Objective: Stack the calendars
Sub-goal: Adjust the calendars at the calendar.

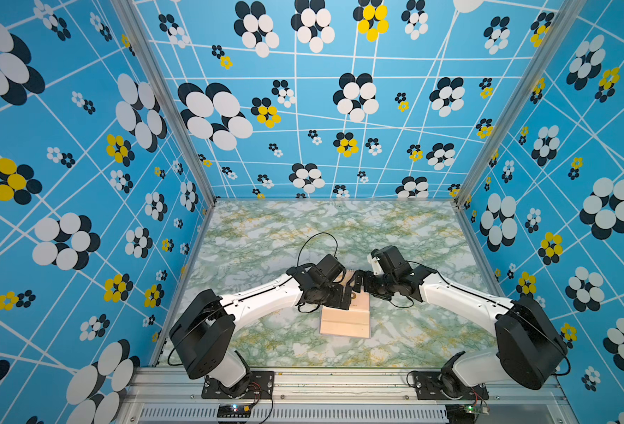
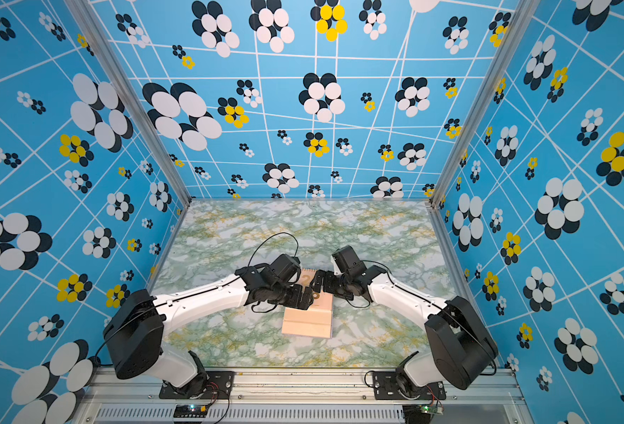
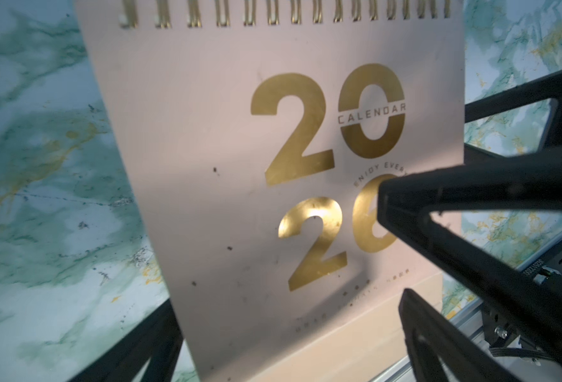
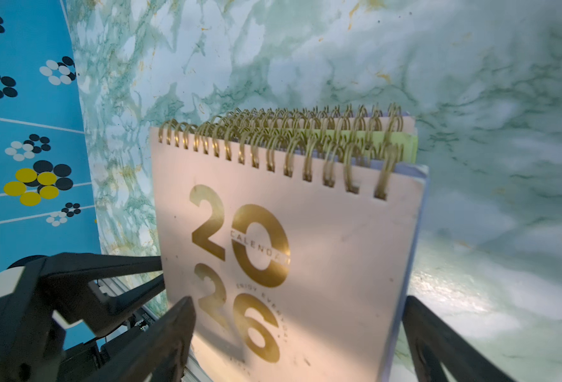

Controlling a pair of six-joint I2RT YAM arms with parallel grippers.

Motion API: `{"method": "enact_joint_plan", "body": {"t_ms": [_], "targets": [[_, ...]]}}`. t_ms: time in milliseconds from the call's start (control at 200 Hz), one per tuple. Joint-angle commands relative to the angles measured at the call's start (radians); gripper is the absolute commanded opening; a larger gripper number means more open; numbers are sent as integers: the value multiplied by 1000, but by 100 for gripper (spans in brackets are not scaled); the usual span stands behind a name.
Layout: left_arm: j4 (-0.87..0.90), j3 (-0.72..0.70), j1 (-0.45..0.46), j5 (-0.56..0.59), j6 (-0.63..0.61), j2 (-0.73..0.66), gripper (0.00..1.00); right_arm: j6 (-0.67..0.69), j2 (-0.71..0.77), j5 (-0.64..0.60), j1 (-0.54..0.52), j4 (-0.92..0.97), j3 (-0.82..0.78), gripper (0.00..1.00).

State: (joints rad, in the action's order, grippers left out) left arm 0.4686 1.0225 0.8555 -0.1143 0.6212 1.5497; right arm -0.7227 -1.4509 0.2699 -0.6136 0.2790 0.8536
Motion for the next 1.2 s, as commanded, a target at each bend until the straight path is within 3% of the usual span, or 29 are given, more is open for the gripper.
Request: {"method": "enact_joint_plan", "body": {"t_ms": [0, 875, 1049, 1194], "targets": [[19, 29, 11, 9, 8, 17, 100, -12, -9, -14, -7, 1, 20, 99], [44, 59, 13, 59, -12, 24, 100, 3, -14, -32, -13, 10, 40, 99], [28, 54, -37, 102, -90, -32, 100, 45, 26, -84, 10, 57, 50, 99], [-43, 0, -151, 141, -182, -166, 100, 145, 113, -134, 87, 99, 42, 99]]}}
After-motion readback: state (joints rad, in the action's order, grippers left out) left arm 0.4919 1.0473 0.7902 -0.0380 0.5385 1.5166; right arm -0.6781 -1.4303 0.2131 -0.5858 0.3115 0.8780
